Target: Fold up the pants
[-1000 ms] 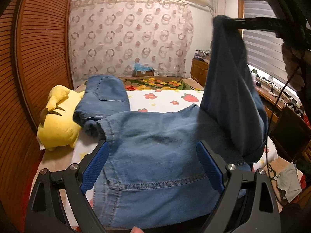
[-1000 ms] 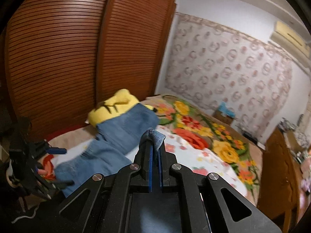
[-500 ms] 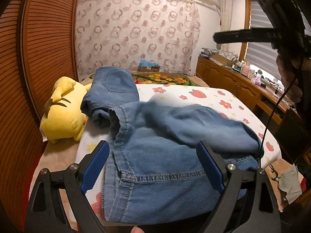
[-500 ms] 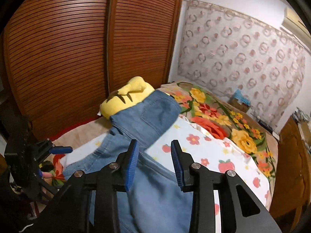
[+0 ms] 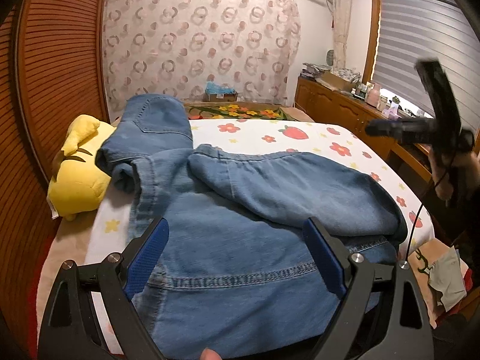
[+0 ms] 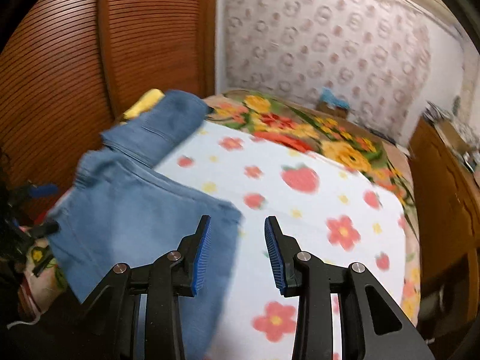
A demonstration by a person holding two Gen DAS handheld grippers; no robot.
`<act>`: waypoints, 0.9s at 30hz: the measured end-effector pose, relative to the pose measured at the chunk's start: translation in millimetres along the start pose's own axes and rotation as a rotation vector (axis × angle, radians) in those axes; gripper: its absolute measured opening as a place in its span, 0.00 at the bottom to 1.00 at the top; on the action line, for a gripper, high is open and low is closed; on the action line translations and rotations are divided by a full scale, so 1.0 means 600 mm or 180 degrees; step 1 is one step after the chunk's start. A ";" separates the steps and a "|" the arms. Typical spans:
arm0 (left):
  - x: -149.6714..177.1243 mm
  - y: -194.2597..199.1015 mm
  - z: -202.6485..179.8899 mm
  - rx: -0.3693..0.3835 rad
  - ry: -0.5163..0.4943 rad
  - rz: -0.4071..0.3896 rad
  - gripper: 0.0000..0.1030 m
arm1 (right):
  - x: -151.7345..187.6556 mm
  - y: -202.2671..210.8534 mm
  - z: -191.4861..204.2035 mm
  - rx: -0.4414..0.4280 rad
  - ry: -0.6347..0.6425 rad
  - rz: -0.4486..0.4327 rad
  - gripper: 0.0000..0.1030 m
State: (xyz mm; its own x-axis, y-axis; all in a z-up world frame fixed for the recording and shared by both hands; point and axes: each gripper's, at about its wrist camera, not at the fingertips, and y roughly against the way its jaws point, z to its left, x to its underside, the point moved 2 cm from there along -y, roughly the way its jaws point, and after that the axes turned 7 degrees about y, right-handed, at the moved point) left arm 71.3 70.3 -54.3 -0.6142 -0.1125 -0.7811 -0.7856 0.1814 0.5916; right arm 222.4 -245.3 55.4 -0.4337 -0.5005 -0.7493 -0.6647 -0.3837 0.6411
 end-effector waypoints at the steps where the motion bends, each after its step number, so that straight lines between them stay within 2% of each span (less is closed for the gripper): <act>1: -0.001 -0.002 -0.003 0.0019 0.0000 0.0003 0.89 | 0.008 -0.009 -0.003 0.0040 -0.0034 0.0014 0.36; 7: -0.012 -0.027 -0.037 0.0122 -0.0054 0.0048 0.89 | 0.080 -0.053 -0.003 0.0022 -0.0316 0.0135 0.36; 11: -0.026 -0.050 -0.064 0.0157 -0.0117 0.0076 0.87 | 0.109 -0.086 -0.005 0.0002 -0.0366 0.0218 0.36; 14: -0.037 -0.072 -0.084 0.0261 -0.0148 0.0119 0.81 | 0.122 -0.102 -0.013 -0.0048 -0.0424 0.0297 0.36; 20: -0.066 -0.111 -0.131 0.0439 -0.0199 0.0217 0.72 | 0.139 -0.085 -0.009 -0.0136 -0.0453 0.0409 0.36; 24: -0.088 -0.133 -0.164 0.0619 -0.0208 0.0292 0.62 | 0.155 -0.079 -0.018 -0.0048 -0.0424 0.0402 0.36; 27: -0.100 -0.163 -0.189 0.0643 -0.0183 0.0421 0.51 | 0.159 -0.082 -0.026 0.0065 -0.0420 0.0380 0.36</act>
State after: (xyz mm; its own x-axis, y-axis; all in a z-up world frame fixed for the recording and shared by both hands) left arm 176.6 -51.2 -42.4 -0.7009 -0.0200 -0.7129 -0.6640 0.3832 0.6421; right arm 223.4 -286.3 -44.9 -0.5854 -0.4349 -0.6842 -0.6154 -0.3110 0.7242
